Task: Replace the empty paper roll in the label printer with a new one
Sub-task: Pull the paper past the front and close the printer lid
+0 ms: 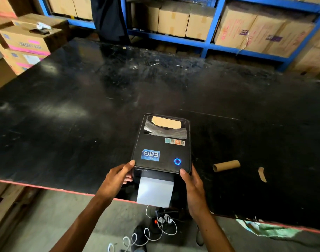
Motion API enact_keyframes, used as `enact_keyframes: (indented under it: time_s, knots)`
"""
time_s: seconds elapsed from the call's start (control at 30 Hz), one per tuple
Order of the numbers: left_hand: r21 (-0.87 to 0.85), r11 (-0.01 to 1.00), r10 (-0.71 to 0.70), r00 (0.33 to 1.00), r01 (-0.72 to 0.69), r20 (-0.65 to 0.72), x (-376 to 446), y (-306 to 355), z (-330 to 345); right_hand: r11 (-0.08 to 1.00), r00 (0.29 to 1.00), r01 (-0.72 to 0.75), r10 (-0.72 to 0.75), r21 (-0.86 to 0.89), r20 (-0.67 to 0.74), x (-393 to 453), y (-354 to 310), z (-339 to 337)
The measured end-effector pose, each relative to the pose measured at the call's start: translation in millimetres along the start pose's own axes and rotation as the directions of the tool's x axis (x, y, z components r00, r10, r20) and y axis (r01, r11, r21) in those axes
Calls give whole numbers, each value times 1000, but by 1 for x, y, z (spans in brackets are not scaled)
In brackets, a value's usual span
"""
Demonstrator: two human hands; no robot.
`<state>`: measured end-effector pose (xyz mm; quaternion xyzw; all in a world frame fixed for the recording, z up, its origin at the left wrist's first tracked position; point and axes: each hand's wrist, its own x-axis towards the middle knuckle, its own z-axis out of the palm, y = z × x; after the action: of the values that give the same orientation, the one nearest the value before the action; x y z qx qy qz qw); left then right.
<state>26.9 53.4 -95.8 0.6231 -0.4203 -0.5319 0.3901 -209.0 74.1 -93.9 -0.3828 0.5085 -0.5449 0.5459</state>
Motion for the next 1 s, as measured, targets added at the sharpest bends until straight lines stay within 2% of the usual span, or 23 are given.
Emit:
enact_keyframes:
  time_s: [1.0]
  knots:
    - [-22,1000,-20,1000,21,21,-5,4,2,1000,999,24,-24,-19,-28,0,3,2]
